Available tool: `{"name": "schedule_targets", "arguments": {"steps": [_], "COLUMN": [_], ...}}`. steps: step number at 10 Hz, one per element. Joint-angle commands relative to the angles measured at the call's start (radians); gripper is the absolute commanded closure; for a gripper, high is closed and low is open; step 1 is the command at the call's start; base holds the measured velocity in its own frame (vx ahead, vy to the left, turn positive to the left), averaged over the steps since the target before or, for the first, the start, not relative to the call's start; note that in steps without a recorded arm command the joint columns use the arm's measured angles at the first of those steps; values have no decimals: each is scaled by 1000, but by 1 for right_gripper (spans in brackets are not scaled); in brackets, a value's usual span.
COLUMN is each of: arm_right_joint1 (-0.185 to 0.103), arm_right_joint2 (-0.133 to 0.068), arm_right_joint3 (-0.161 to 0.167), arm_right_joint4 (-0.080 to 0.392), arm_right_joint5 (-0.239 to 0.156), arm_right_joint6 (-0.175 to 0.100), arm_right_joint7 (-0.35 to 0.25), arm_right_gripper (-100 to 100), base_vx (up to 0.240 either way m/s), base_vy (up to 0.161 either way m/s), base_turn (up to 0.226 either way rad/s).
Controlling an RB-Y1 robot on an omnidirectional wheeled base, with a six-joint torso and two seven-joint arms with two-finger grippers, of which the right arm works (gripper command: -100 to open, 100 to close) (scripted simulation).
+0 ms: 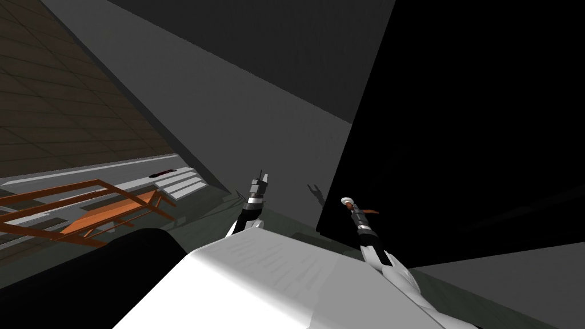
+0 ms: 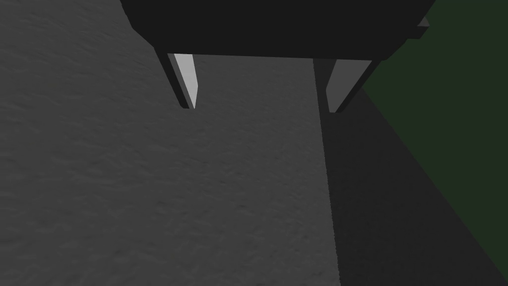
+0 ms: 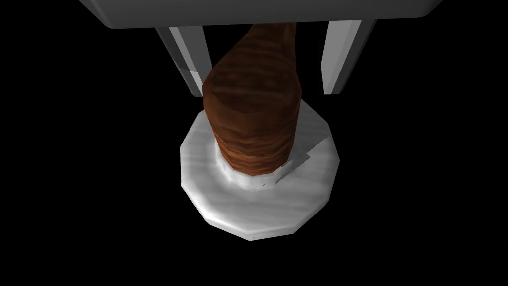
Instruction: Pull the door open
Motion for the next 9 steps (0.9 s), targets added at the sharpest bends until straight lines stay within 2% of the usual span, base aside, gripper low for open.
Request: {"name": "schedule_targets", "arguments": {"steps": [1,5,9], "arm_right_joint1": [0,0,21], "arm_right_joint2": [0,0,-35], "arm_right_joint3": [0,0,40], "arm_right_joint4": [2,2,-3], "arm_right_joint5": [0,0,21], "arm_right_joint6": [-3,-3,-34], "arm_right_joint7": [0,0,-55], "arm_right_gripper": [100,100,100], "base_vx": [-15,-8,-148], "base_vy": [0,-1,-54], "base_turn": [-2,2,107]}}
